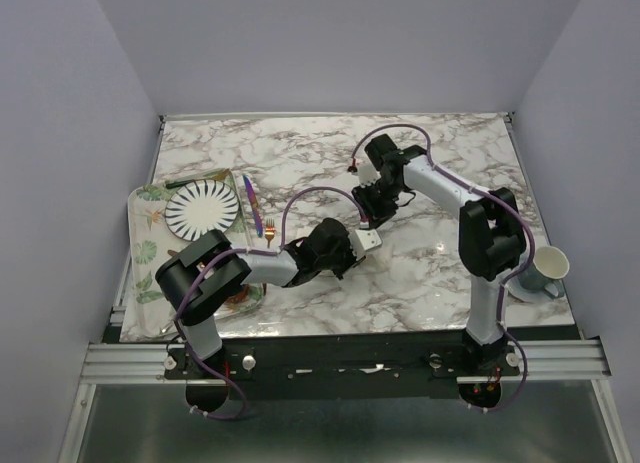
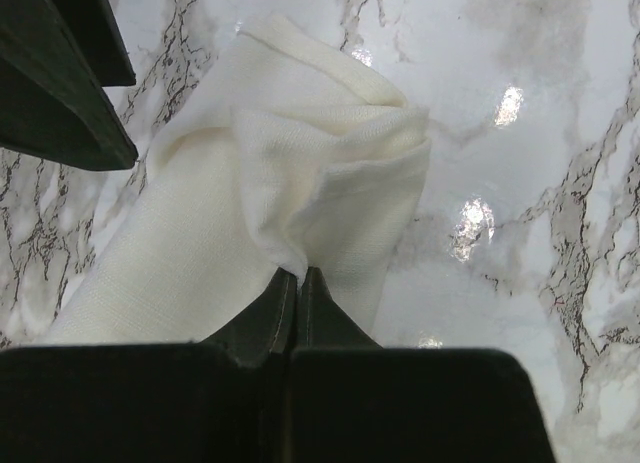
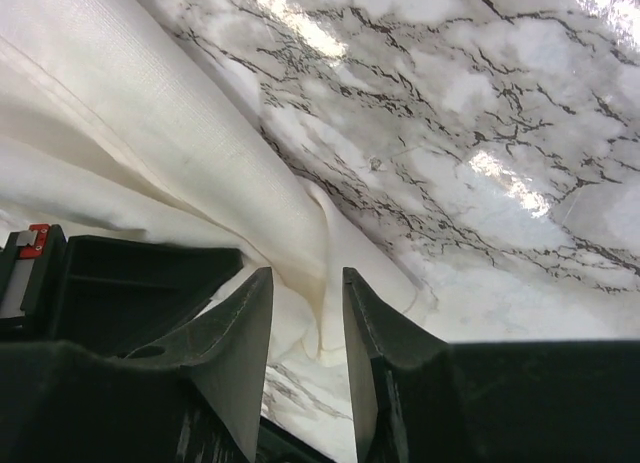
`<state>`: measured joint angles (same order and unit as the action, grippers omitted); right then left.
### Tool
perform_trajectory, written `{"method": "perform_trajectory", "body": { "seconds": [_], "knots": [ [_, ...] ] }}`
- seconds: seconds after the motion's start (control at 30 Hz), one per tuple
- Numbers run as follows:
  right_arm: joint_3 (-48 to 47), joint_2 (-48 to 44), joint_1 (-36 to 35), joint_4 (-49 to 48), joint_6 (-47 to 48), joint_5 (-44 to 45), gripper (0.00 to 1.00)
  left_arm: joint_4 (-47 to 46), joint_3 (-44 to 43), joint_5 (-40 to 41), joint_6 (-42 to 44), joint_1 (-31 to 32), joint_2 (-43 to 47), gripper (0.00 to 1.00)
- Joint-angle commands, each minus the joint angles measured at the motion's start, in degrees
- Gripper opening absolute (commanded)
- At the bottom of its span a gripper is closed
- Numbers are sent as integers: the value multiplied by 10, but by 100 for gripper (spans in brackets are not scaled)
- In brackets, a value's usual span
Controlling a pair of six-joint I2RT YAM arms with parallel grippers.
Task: Fold the napkin into a case and place the utensils inside
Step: Stuff the top corner of the smaller-rectangle-folded napkin into the folded napkin.
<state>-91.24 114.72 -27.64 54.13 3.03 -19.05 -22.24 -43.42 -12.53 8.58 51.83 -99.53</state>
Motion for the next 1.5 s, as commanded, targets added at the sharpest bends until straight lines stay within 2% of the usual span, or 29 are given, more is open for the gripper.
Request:
{"method": "perform_trajectory", "body": {
  "seconds": [0.0, 0.13, 0.33, 0.57, 0.7, 1.03, 1.37, 1.47],
  "knots": [
    [4, 1, 5, 2, 14, 15, 40, 27, 17, 12, 9, 5, -4, 0],
    [64, -5, 5, -35, 38, 50, 36, 26, 17, 14, 6, 5, -7, 0],
    [91, -10, 3, -45, 59, 47, 34, 21, 19, 16, 6, 5, -11, 0],
    [63, -30, -5, -17, 54, 31, 46, 26, 12, 16, 4, 5, -20, 0],
    [56, -30, -14, -14, 53, 37, 47, 27, 6, 18, -2, 5, -23, 0],
    [112, -38, -16, -32, 75, 94, 38, 50, -9, 20, -36, -2, -28, 0],
    [68, -47, -15, -8, 73, 96, 36, 80, -32, 13, -71, -10, -35, 0],
    [74, -49, -15, -4, 79, 96, 33, 89, -35, 13, -83, -15, -39, 0]
  ]
}}
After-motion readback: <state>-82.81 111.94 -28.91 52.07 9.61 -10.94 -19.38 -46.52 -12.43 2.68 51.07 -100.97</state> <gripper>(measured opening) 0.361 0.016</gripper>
